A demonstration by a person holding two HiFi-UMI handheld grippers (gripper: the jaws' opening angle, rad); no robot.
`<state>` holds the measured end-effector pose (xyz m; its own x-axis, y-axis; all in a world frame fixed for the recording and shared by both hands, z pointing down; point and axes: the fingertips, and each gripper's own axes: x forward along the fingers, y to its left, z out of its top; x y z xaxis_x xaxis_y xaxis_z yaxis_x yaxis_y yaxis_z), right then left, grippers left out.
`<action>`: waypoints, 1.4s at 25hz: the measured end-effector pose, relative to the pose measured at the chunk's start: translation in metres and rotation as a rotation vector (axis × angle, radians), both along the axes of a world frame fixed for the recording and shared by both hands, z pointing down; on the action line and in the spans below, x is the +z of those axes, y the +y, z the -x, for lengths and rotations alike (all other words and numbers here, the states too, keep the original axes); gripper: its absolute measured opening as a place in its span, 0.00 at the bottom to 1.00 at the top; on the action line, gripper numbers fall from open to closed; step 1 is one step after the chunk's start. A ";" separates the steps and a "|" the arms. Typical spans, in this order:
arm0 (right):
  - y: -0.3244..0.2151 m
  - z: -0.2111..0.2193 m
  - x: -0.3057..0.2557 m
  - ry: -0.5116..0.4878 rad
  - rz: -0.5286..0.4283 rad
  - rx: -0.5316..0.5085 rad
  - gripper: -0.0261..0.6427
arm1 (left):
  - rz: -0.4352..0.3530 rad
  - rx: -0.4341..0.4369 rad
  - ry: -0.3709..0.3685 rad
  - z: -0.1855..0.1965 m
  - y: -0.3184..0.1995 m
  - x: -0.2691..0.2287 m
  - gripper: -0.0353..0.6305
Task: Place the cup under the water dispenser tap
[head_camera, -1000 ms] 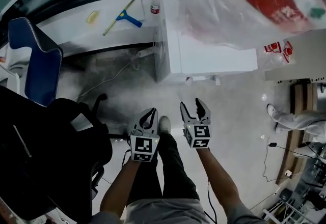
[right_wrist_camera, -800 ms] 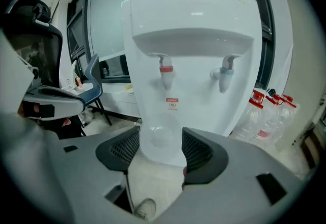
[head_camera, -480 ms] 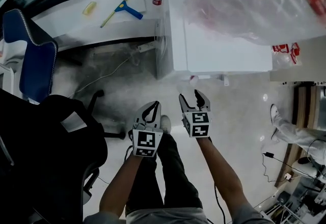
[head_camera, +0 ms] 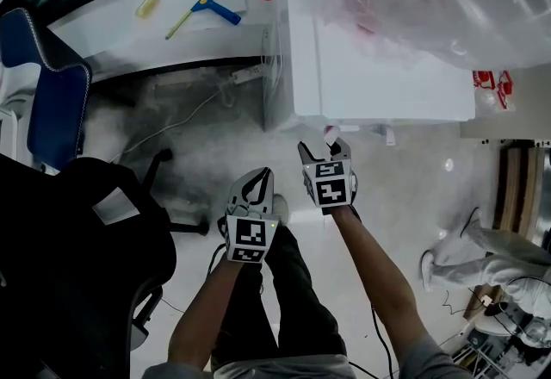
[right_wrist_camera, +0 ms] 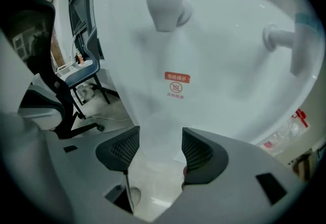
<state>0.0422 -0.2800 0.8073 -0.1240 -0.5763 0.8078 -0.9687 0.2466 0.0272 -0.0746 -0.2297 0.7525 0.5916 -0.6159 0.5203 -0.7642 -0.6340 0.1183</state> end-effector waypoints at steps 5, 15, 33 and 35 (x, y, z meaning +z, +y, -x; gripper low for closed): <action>-0.011 -0.001 0.009 0.064 0.047 -0.070 0.42 | 0.007 -0.011 -0.007 0.002 0.003 0.005 0.07; -0.019 -0.004 0.018 0.141 0.063 -0.128 0.43 | 0.011 -0.030 -0.002 0.003 0.006 0.009 0.07; -0.023 -0.001 0.020 0.164 -0.024 -0.137 0.45 | 0.034 -0.047 0.002 0.009 0.010 0.019 0.07; -0.023 -0.001 0.022 0.167 -0.023 -0.137 0.46 | 0.035 -0.047 0.001 0.009 0.011 0.020 0.07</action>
